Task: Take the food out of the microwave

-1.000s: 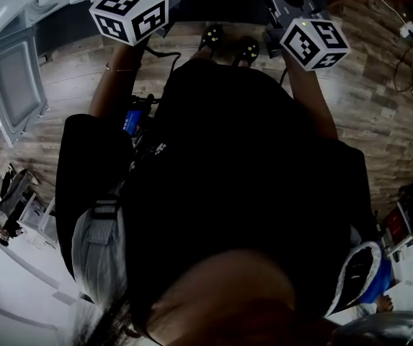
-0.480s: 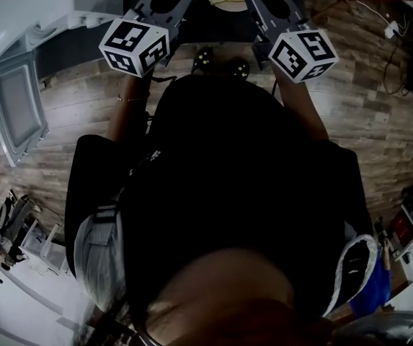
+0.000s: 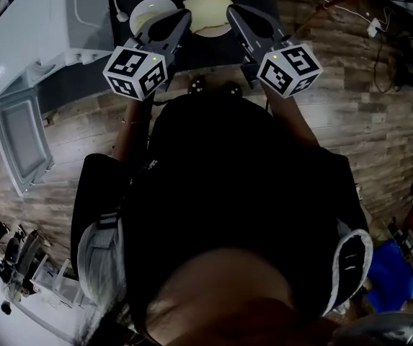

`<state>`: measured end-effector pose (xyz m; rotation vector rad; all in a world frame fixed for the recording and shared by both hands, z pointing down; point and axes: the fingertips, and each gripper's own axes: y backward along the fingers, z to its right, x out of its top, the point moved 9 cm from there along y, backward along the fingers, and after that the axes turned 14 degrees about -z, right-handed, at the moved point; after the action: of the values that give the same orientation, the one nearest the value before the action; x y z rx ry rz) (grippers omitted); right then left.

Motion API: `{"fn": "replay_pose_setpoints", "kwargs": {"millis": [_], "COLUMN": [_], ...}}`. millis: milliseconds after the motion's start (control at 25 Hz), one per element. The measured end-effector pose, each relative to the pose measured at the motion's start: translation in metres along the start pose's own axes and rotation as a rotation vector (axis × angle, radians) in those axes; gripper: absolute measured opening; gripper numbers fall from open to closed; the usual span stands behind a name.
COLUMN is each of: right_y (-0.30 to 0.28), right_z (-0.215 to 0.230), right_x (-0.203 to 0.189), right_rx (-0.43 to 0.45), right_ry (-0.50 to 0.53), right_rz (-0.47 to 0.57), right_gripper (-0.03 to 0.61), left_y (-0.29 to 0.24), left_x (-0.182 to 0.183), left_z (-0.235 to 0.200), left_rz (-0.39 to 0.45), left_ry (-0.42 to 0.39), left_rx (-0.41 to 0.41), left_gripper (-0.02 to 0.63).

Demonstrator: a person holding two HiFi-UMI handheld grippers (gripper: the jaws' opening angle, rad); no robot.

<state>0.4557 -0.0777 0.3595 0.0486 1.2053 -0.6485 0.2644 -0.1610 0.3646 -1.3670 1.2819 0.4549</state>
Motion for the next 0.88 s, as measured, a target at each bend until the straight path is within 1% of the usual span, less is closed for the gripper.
{"fn": "replay_pose_setpoints", "kwargs": {"millis": [200,640,880], "right_y": [0.009,0.027,0.035], "right_z": [0.002,0.002,-0.001], "right_x": [0.001,-0.006,-0.007], "right_rx": [-0.011,-0.057,-0.067], "right_ry": [0.013,-0.025,-0.022], "right_rz": [0.004,0.037,0.057], "right_gripper": [0.0,0.0,0.0], "left_y": [-0.012,-0.028,-0.033], "left_x": [0.006,0.008,0.011], "left_z": [0.008,0.02,0.03], "left_rz": [-0.003,-0.027,-0.033], "left_ry": [-0.021,-0.046,-0.07], "left_rx": [-0.022,-0.093,-0.123], "left_gripper": [0.008,0.008,0.008]}}
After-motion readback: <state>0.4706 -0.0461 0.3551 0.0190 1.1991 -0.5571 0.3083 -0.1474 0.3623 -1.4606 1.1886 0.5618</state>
